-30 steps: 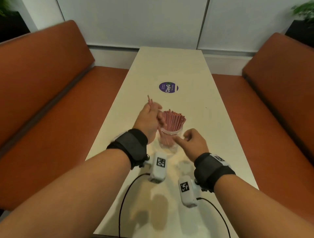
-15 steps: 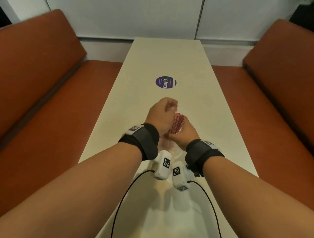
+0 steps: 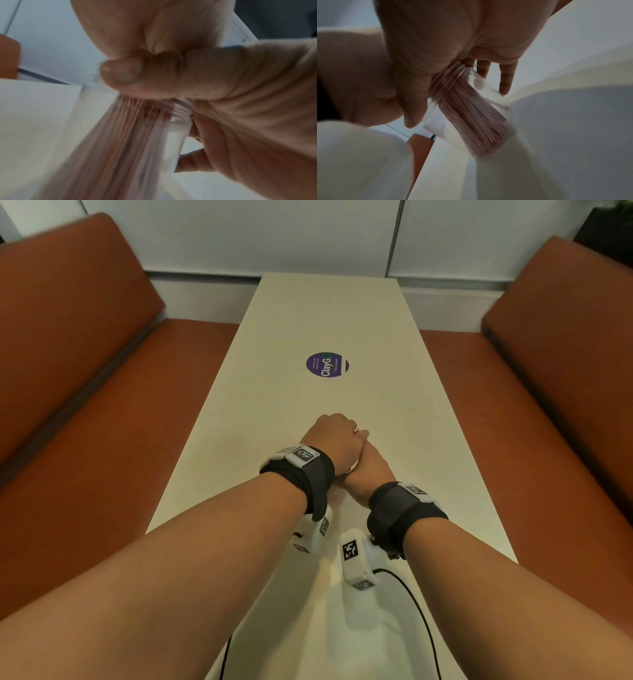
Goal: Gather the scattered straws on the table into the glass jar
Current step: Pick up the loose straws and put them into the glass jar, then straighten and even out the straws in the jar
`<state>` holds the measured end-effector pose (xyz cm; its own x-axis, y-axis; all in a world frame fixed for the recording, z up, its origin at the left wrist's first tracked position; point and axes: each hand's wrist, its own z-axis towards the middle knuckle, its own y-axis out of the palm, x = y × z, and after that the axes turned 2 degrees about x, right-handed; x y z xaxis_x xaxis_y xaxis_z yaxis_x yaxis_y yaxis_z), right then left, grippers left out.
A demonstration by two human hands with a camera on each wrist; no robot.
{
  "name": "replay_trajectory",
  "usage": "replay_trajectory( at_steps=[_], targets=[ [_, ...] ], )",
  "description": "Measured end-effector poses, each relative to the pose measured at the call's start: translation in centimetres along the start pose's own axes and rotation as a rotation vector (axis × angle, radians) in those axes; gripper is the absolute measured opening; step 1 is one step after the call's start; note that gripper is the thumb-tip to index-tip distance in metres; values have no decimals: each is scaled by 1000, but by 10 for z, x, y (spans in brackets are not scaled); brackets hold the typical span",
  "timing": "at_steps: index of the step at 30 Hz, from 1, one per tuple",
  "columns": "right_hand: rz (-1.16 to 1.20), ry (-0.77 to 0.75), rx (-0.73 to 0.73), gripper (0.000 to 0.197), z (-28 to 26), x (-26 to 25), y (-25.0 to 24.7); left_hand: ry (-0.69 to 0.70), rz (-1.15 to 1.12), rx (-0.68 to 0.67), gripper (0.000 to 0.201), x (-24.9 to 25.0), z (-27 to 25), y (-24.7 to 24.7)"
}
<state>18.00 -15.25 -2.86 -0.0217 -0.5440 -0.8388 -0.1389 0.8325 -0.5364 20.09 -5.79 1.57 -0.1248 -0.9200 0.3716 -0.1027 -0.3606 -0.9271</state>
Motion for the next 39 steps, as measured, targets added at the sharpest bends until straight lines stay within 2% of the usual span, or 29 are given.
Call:
replay_trajectory(
  at_steps=[4, 5, 7, 9, 12, 15, 17, 22, 25, 28, 31, 34, 37, 39],
  targets=[
    [-48, 4, -22, 44, 6, 2, 5, 93, 116, -59, 44, 0, 4, 3],
    [-45, 10, -27, 45, 6, 3, 6, 99, 144, -85, 43, 0, 5, 2],
    [-32, 19, -25, 60, 5, 4, 7, 103, 188, -121, 42, -1, 5, 0],
    [9, 22, -16, 71, 3, 4, 5, 87, 122, -110, 46, -2, -2, -7],
    [104, 27, -9, 73, -3, 3, 0, 42, -50, 38, 50, -10, -23, -25],
    [132, 22, 29, 85, -8, 2, 2, -98, -123, 160, 47, -38, -61, -38],
    [123, 39, 35, 90, -10, 0, 6, -259, -85, 174, 48, -65, -97, -40],
    [104, 41, 44, 90, -18, -2, 10, -691, 100, -16, 70, -123, -184, -26],
    [93, 34, 37, 90, -24, -2, 13, -792, 83, -127, 63, -139, -218, -15],
    [100, 25, 39, 88, -30, -1, 15, -795, 104, -178, 51, -144, -235, -4],
    [94, 27, 44, 87, -32, -2, 14, -761, 113, -102, 32, -141, -235, 5],
    [91, 43, 45, 90, -32, -4, 14, -756, 21, -86, 33, -144, -230, 18],
    [89, 51, 30, 94, -32, -6, 14, -654, 55, -172, 29, -139, -226, 18],
    [63, 40, 7, 102, -34, -9, 11, -594, 39, -157, 33, -128, -222, 7]
  ],
)
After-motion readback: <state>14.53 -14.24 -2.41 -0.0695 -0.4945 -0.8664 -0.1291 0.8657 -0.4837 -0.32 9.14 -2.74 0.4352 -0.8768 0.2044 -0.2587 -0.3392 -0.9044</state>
